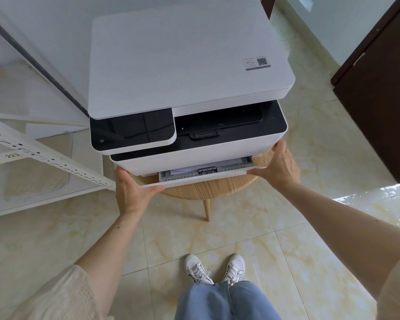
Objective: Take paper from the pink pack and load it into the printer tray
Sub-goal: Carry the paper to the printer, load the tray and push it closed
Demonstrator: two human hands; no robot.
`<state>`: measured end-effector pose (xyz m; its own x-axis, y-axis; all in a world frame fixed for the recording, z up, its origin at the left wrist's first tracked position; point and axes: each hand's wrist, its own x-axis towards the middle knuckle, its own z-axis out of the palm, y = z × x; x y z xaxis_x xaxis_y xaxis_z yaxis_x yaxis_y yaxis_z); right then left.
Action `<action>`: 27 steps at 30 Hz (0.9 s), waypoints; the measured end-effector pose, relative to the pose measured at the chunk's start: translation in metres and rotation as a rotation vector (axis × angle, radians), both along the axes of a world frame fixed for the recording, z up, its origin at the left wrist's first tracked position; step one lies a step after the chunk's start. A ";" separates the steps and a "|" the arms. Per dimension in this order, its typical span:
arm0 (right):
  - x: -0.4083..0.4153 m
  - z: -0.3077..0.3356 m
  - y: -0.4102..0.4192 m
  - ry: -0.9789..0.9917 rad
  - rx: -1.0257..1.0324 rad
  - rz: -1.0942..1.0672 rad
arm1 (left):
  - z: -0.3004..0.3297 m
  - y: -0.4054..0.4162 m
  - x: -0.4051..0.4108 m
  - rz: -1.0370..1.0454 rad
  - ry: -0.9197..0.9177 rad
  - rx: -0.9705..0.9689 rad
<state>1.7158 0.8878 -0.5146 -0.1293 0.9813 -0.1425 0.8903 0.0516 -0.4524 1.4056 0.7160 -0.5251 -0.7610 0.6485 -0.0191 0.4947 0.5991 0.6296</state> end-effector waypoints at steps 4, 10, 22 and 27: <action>0.003 -0.006 0.000 0.019 0.014 0.018 | -0.001 0.002 -0.002 -0.010 -0.017 0.040; 0.007 -0.009 0.007 0.168 -0.039 0.111 | -0.008 -0.008 -0.012 -0.108 -0.147 0.078; 0.010 -0.010 0.017 0.261 -0.087 0.135 | -0.010 -0.003 -0.021 -0.102 -0.117 0.012; 0.010 -0.011 0.017 0.298 -0.089 0.112 | -0.009 -0.003 -0.020 -0.095 -0.087 0.019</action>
<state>1.7261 0.9048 -0.5260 -0.2849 0.9440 -0.1667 0.7090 0.0905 -0.6994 1.3860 0.7129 -0.5341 -0.6919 0.7187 -0.0691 0.4918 0.5393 0.6836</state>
